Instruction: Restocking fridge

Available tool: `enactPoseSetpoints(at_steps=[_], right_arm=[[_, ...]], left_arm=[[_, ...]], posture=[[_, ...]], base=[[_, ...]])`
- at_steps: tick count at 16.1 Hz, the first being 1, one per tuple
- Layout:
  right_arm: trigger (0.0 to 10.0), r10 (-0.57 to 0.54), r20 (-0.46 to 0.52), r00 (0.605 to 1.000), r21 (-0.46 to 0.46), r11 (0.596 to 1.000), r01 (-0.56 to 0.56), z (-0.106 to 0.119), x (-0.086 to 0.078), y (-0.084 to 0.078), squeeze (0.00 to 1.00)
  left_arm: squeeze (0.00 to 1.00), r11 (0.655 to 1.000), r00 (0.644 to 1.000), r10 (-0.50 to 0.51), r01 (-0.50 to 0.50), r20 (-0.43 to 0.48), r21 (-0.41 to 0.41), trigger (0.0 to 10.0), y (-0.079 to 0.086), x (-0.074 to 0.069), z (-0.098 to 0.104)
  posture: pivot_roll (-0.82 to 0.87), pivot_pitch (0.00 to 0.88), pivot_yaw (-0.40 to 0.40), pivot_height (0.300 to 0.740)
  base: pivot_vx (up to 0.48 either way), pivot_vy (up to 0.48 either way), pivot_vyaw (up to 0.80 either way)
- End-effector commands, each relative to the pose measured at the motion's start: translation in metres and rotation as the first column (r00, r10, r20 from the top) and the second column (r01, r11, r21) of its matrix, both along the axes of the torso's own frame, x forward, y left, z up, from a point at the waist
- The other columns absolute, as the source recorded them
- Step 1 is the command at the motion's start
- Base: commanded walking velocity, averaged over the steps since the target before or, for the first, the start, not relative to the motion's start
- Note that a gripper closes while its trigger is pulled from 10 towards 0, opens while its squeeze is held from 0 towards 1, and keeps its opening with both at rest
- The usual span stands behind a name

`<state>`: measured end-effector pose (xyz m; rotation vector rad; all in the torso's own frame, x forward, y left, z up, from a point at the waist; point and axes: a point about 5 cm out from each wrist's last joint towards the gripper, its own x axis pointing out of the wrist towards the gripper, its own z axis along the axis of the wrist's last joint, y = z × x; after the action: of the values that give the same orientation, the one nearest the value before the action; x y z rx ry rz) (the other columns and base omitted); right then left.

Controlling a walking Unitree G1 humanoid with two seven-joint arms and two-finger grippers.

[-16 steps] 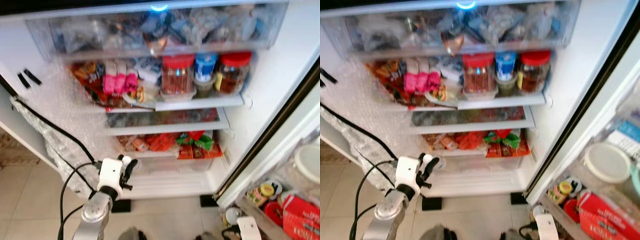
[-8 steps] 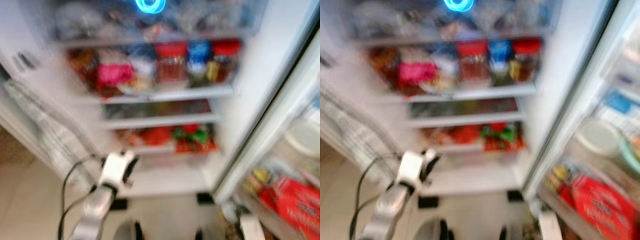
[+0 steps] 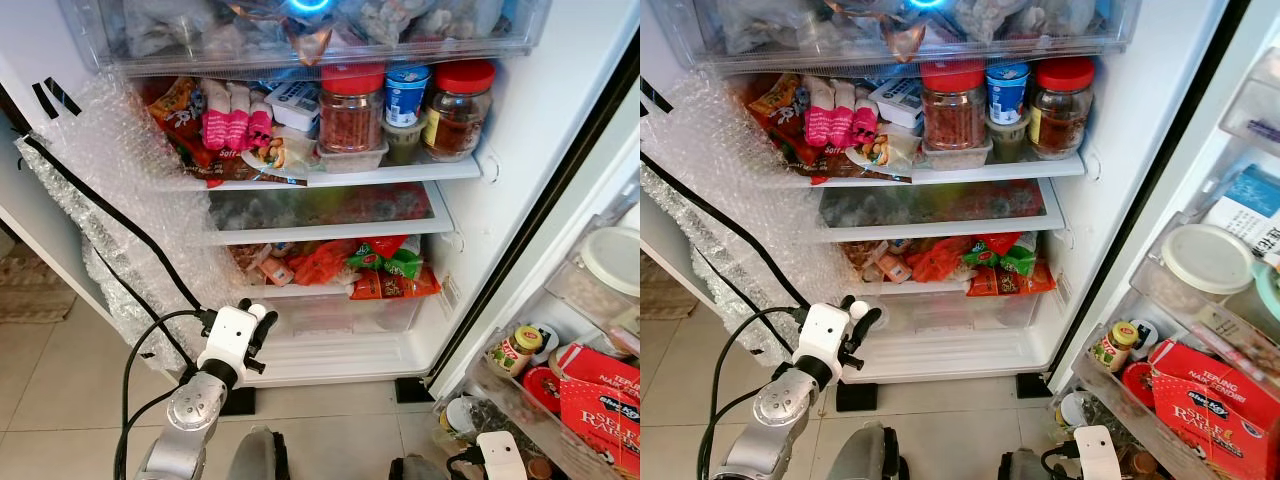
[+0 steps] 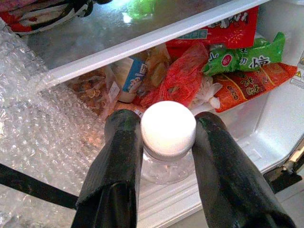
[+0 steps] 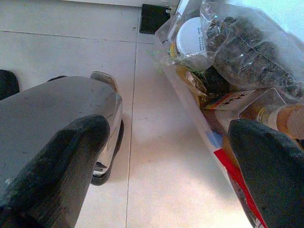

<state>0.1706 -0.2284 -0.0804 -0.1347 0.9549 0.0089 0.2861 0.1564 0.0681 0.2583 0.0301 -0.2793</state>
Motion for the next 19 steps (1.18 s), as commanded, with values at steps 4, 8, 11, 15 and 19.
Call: enactPoseSetpoints(at_steps=[4, 8, 11, 15, 19], right_arm=[[10.0, 0.017, -0.036, 0.999, 0.03, 0.999, -0.016, -0.006, -0.009, 0.008, 0.0], [10.0, 0.005, -0.036, 0.999, 0.037, 0.999, -0.003, -0.006, -0.009, 0.009, 0.0], [10.0, -0.009, -0.035, 0.999, 0.042, 0.999, 0.01, -0.006, -0.009, 0.009, 0.0], [10.0, 0.021, -0.037, 0.999, 0.031, 0.999, -0.02, -0.006, -0.008, 0.009, 0.0], [10.0, 0.002, -0.036, 0.999, 0.039, 0.999, 0.0, -0.006, -0.009, 0.01, 0.0]], left_arm=[[0.0, 1.0, 1.0, -0.006, 0.006, 0.014, 0.024, 10.0, 0.001, 0.002, 0.002], [0.0, 0.999, 0.999, -0.027, 0.025, 0.033, 0.048, 10.0, -0.001, 0.004, 0.006], [0.0, 0.998, 0.998, -0.041, 0.039, 0.044, 0.056, 10.0, -0.003, 0.004, 0.008], [0.0, 0.997, 0.998, -0.045, 0.043, 0.047, 0.06, 10.0, -0.003, 0.004, 0.008], [0.0, 0.997, 0.997, -0.051, 0.048, 0.053, 0.064, 10.0, -0.004, 0.004, 0.01]], posture=[[-0.01, 0.153, 0.044, 0.653], [-0.01, 0.152, 0.045, 0.653], [-0.01, 0.151, 0.047, 0.653], [0.0, 0.153, 0.047, 0.653], [0.0, 0.153, 0.048, 0.653]], base=[[0.0, 0.0, 0.0], [0.128, 0.0, 0.2], [0.28, 0.0, 0.0], [0.296, 0.0, 0.0], [0.302, 0.0, 0.0]])
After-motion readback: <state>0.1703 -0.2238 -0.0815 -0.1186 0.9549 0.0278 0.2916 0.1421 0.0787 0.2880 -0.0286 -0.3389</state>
